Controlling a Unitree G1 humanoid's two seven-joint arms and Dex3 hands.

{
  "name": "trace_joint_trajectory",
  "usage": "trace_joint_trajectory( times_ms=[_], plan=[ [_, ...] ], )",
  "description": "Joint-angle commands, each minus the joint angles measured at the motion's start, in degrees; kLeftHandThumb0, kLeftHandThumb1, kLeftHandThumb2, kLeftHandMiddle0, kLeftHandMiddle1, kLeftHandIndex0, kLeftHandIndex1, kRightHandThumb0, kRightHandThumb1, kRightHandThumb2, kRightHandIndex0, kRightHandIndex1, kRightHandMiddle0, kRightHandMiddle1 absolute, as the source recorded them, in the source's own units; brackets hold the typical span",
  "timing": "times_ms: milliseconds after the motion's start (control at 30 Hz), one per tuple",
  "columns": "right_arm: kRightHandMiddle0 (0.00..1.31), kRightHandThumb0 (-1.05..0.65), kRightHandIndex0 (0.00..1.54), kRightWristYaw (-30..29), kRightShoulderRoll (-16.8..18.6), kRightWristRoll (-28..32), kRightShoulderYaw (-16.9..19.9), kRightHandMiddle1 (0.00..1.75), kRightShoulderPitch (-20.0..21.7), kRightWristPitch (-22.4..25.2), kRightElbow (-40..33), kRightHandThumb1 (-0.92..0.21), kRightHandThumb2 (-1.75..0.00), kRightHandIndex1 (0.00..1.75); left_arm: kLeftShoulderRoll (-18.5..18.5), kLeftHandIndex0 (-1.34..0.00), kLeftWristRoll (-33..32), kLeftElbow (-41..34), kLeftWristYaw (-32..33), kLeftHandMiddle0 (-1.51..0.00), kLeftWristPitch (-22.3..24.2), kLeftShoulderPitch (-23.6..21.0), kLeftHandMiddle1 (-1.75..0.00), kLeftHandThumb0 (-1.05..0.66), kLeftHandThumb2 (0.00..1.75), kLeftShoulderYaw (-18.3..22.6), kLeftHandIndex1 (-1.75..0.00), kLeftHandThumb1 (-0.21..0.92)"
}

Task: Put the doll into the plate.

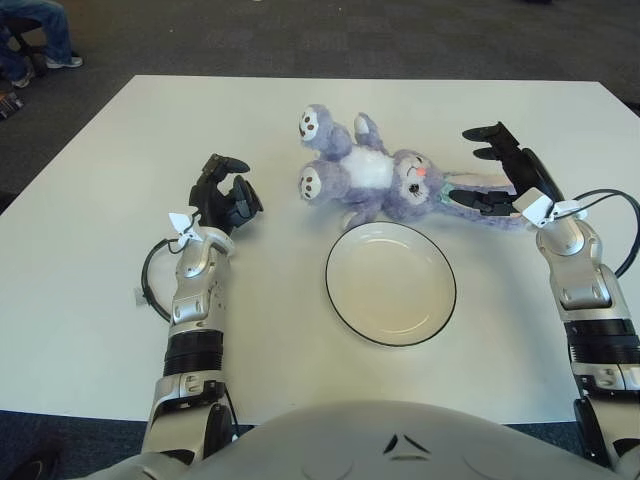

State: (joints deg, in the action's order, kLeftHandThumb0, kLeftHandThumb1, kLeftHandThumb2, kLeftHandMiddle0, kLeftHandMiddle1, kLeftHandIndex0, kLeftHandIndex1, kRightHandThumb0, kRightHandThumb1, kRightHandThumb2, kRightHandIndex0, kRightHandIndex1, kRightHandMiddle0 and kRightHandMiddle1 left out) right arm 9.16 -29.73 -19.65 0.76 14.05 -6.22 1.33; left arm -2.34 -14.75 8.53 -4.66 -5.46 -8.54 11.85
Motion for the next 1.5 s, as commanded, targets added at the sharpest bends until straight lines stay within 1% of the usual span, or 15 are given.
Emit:
trace_joint_trajectory(
  times_ms=[0, 100, 167, 267, 333, 433, 500, 567, 600, 667, 767, 833, 933, 1033, 1467],
  plan=[
    [0.00, -0.88, 0.38, 1.2, -1.7, -1.0, -0.8, 0.45, 2.1, -1.5, 0.4, -0.77, -0.31, 1.60, -0.3, -0.47, 0.4, 0.5, -0.4, -1.07, -0.6, -0.5, -1.75, -0.42, 1.09, 0.0, -1.75, 0.50],
    [0.00, -0.87, 0.47, 3.0, -2.6, -0.5, -1.4, 0.37, 2.4, -1.9, 0.2, -0.76, -0.30, 1.70, -0.1, -0.47, 0.1, 0.4, -0.4, -1.07, -0.6, -0.4, -1.75, -0.42, 1.09, 0.0, -1.75, 0.50],
    [0.00, -0.88, 0.44, 3.9, -2.9, -0.7, -2.0, 0.31, 3.1, -2.1, -0.1, -0.75, -0.30, 1.72, 0.0, -0.47, -0.1, 0.4, -0.5, -1.07, -0.5, -0.4, -1.75, -0.42, 1.09, 0.0, -1.75, 0.50],
    [0.00, -0.91, 0.31, 4.7, -3.0, -1.2, -2.9, 0.21, 4.3, -2.1, -0.4, -0.75, -0.29, 1.74, 0.0, -0.47, -0.2, 0.4, -0.6, -1.07, -0.6, -0.4, -1.75, -0.43, 1.09, -0.1, -1.75, 0.49],
    [0.00, -0.92, 0.27, 4.9, -3.3, -1.4, -3.2, 0.19, 4.7, -2.6, -0.2, -0.75, -0.29, 1.74, 0.1, -0.47, -0.1, 0.4, -0.5, -1.07, -0.6, -0.3, -1.75, -0.43, 1.09, -0.1, -1.75, 0.49],
    [0.00, -0.95, 0.11, 5.9, -4.0, -1.2, -3.8, 0.15, 5.7, -4.5, 0.7, -0.75, -0.29, 1.72, 0.1, -0.47, 0.0, 0.6, -0.5, -1.07, -0.7, -0.4, -1.75, -0.43, 1.10, -0.2, -1.75, 0.49],
    [0.00, -0.96, 0.05, 7.4, -4.5, -0.4, -4.0, 0.14, 6.4, -5.0, 1.2, -0.75, -0.29, 1.64, 0.1, -0.47, 0.1, 0.6, -0.4, -1.08, -0.7, -0.4, -1.75, -0.43, 1.10, -0.2, -1.75, 0.49],
    [0.00, -0.97, 0.02, 9.3, -5.0, 0.6, -4.2, 0.14, 7.4, -4.9, 1.8, -0.74, -0.29, 1.43, 0.2, -0.48, 0.2, 0.6, -0.3, -1.08, -0.7, -0.4, -1.75, -0.43, 1.10, -0.3, -1.75, 0.49],
    [0.00, -0.97, 0.02, 10.2, -5.2, 1.0, -4.3, 0.15, 7.9, -4.9, 2.0, -0.74, -0.29, 1.28, 0.2, -0.48, 0.1, 0.6, -0.3, -1.08, -0.7, -0.4, -1.75, -0.43, 1.10, -0.3, -1.75, 0.49],
    [0.00, -0.97, 0.01, 11.9, -5.5, 1.3, -4.5, 0.14, 8.9, -4.3, 2.4, -0.73, -0.29, 0.77, 0.3, -0.48, 0.1, 0.6, -0.3, -1.08, -0.7, -0.3, -1.75, -0.43, 1.10, -0.3, -1.75, 0.49],
    [0.00, -0.96, 0.00, 14.4, -5.9, 1.6, -4.9, 0.12, 10.2, -2.6, 2.7, -0.72, -0.30, 0.37, 0.4, -0.48, 0.1, 0.5, -0.2, -1.08, -0.7, -0.3, -1.75, -0.43, 1.10, -0.4, -1.75, 0.48],
    [0.00, -0.95, 0.00, 16.0, -6.1, 1.7, -5.2, 0.11, 11.0, -1.4, 2.9, -0.70, -0.30, 0.24, 0.5, -0.48, 0.2, 0.3, -0.1, -1.08, -0.6, -0.2, -1.75, -0.43, 1.11, -0.5, -1.75, 0.48],
    [0.00, -0.95, 0.00, 17.9, -6.1, 1.4, -6.0, 0.08, 12.7, -0.7, 3.9, -0.66, -0.34, 0.08, 0.6, -0.48, 0.0, 0.2, 0.0, -1.08, -0.3, -0.2, -1.75, -0.43, 1.11, -0.4, -1.75, 0.48],
    [0.00, -0.96, 0.00, 19.6, -6.6, 1.2, -6.8, 0.04, 14.0, -1.4, 5.1, -0.65, -0.36, 0.03, 0.8, -0.49, -0.3, 0.1, -0.1, -1.08, -0.2, -0.2, -1.75, -0.43, 1.12, -0.4, -1.75, 0.47],
    [0.00, -0.97, 0.00, 29.3, -8.4, 1.5, -11.2, 0.00, 19.9, -2.4, 9.2, -0.63, -0.36, 0.00, 1.3, -0.48, -0.3, -0.2, 0.1, -1.08, -0.3, 0.1, -1.75, -0.43, 1.11, -0.3, -1.75, 0.48]
  ],
)
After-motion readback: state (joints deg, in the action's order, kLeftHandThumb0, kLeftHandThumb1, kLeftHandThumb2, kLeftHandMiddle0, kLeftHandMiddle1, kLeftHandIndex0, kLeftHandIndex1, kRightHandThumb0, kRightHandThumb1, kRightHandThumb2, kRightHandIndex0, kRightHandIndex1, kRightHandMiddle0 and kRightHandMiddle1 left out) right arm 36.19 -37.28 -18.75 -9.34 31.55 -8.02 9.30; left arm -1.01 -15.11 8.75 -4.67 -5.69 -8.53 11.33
